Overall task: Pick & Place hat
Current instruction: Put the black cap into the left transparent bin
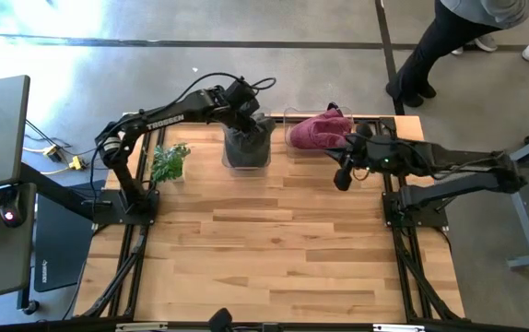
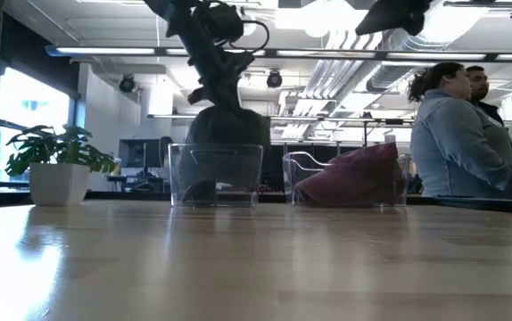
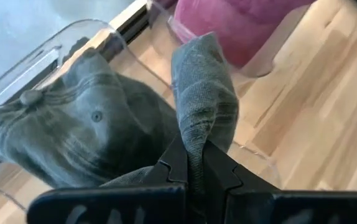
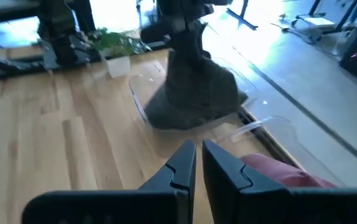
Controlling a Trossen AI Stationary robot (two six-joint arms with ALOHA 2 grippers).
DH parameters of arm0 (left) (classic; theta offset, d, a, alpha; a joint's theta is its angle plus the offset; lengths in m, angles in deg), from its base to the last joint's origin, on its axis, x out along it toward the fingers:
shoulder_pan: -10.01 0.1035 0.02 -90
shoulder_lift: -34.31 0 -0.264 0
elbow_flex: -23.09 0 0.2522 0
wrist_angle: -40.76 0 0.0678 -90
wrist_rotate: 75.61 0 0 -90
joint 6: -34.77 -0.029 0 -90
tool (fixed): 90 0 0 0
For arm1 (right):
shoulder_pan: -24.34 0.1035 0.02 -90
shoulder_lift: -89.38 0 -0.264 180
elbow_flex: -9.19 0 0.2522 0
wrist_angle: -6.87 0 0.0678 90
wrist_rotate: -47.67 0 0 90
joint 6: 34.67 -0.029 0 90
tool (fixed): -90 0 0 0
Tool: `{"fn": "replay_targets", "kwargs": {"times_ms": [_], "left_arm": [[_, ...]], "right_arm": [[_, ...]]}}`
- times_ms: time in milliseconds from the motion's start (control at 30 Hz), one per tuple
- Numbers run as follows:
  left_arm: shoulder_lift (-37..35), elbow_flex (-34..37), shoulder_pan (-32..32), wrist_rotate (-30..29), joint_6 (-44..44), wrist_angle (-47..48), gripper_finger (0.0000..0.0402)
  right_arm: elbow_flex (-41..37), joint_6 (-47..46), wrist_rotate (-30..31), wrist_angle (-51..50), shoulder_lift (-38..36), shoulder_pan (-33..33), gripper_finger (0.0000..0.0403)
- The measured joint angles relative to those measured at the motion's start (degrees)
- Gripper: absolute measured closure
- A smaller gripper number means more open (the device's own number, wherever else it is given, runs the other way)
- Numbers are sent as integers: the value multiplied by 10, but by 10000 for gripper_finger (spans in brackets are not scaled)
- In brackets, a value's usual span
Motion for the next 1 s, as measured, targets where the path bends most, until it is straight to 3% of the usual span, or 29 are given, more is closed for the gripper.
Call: {"fn": "replay_targets", "kwargs": {"times_ms": [100,167,433,567,667,800,867,1000], "left_arm": [[5,0,5,-6,-26,0,392],[6,0,19,30,-41,5,373],[-5,0,93,129,-21,49,223],[-57,-1,119,156,-13,113,184],[-88,0,115,115,-4,154,183],[-121,0,116,13,21,214,212],[-120,6,118,-15,23,218,242],[-119,64,137,-11,30,199,324]], "right_arm": [[0,-13,-28,33,20,-11,379],[0,-21,-49,54,35,-18,379],[1,-96,-133,165,132,-70,367],[3,-124,-200,215,198,-113,373],[37,-124,-222,213,250,-144,388],[102,-134,-227,201,321,-190,399],[134,-149,-227,182,359,-213,399],[198,-173,-220,111,437,-249,401]]}}
